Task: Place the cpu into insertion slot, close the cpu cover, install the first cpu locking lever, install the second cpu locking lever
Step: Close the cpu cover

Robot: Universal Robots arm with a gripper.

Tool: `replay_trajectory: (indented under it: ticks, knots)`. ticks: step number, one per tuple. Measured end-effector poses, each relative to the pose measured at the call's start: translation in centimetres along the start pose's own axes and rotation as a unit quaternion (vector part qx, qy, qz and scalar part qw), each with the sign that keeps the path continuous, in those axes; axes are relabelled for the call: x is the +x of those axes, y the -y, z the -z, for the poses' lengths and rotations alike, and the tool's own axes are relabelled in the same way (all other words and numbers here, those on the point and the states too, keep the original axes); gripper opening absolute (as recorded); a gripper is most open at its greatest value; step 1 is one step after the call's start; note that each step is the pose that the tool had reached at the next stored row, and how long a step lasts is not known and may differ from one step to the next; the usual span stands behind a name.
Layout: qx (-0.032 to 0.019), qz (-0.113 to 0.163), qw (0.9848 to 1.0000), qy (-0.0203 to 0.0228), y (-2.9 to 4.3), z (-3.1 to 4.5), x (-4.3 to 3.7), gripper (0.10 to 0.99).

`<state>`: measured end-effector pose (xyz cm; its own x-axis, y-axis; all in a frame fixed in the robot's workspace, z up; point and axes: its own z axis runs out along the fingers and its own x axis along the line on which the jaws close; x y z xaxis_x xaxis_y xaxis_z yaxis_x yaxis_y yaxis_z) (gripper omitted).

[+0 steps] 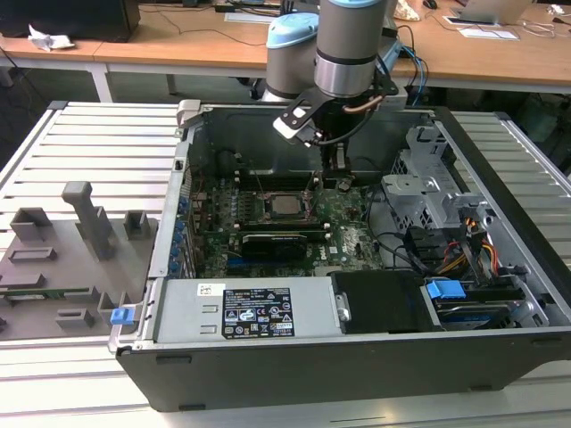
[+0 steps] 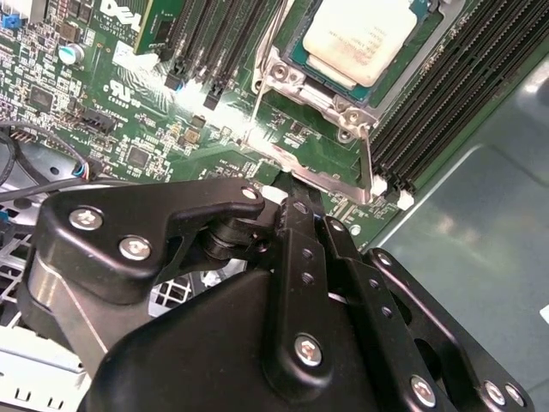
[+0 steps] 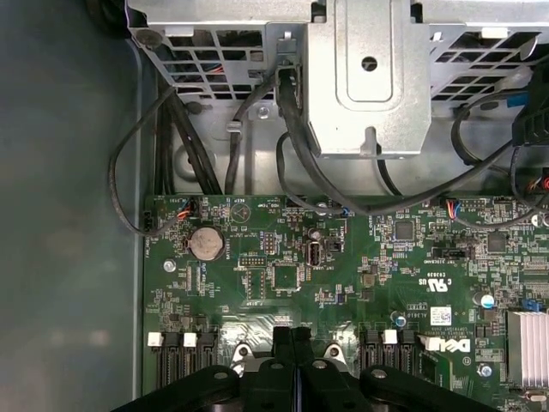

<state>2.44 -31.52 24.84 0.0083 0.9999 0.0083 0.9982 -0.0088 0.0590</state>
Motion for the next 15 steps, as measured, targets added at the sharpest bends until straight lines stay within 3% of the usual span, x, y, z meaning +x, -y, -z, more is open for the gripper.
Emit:
replay_trajectory:
  ticks: [10,11,13,15]
  knots:
    - [0.0000,0.000,1.0000,-0.0009,0.83,0.05,-0.01,0.106]
    - [0.0000,0.000,1.0000,-0.0012,1.04,0.06,-0.01,0.106]
    - [0.0000,0.000,1.0000,-0.0017,2.36,0.04,-0.02,0.106]
    - [0.0000,0.000,1.0000,-0.0018,2.87,-0.09,-0.02,0.106]
